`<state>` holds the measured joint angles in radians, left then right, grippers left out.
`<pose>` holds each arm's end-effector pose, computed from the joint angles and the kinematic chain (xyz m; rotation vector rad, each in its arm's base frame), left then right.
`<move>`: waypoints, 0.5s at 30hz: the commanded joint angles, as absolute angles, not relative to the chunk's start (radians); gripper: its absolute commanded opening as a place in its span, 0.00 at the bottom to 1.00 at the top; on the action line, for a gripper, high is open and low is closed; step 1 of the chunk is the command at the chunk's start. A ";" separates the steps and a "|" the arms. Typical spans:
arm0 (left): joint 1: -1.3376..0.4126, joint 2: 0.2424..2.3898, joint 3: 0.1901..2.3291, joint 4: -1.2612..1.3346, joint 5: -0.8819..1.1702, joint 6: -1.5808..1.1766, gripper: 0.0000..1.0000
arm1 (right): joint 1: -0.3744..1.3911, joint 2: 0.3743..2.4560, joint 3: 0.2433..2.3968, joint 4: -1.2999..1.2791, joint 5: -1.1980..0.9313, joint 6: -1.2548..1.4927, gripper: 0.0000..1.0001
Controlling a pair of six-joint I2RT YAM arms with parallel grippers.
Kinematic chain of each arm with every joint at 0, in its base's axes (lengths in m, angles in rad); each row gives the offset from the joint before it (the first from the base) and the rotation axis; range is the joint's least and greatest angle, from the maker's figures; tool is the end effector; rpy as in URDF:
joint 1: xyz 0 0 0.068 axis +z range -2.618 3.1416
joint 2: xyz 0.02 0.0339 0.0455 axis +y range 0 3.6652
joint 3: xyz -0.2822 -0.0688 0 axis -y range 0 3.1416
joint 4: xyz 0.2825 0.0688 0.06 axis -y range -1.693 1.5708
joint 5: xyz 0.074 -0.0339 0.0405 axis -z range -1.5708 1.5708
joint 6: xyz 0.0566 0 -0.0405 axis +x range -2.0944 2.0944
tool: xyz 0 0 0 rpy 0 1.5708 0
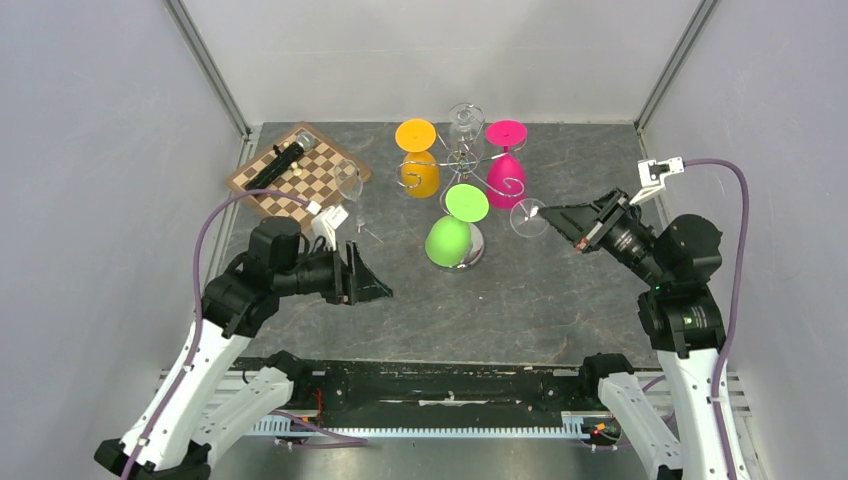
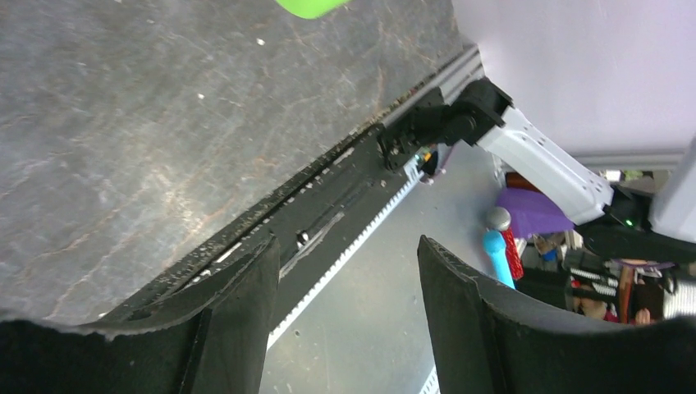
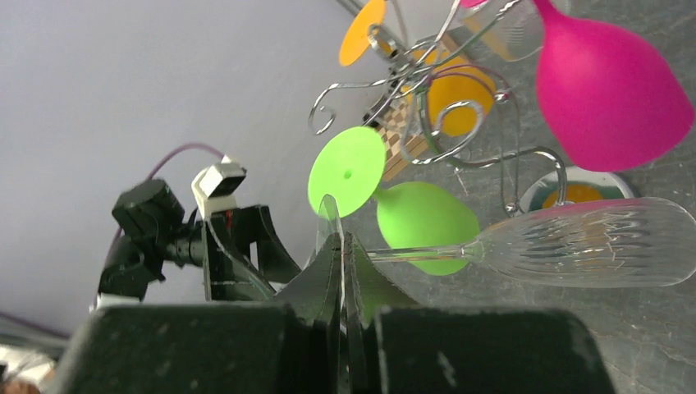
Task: Take the wine glass off the wine glass rack
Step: Place the wine glass at the center of the board.
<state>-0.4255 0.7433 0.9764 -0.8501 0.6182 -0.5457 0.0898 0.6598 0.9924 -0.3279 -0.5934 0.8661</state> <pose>0.1424 -0.1005 0.3586 0.2398 2.3103 -1.1999 0.1619 0.0464 0.4360 0.1532 1.6947 1.1932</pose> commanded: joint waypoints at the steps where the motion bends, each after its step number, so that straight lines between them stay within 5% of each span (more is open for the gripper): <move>1: -0.557 0.736 0.976 -0.754 0.530 -0.693 0.69 | 0.129 0.617 0.979 -0.295 -0.694 0.738 0.00; 15: -0.788 0.731 0.834 -0.402 0.477 -1.026 0.68 | 0.340 0.582 0.928 -0.464 -0.835 0.338 0.00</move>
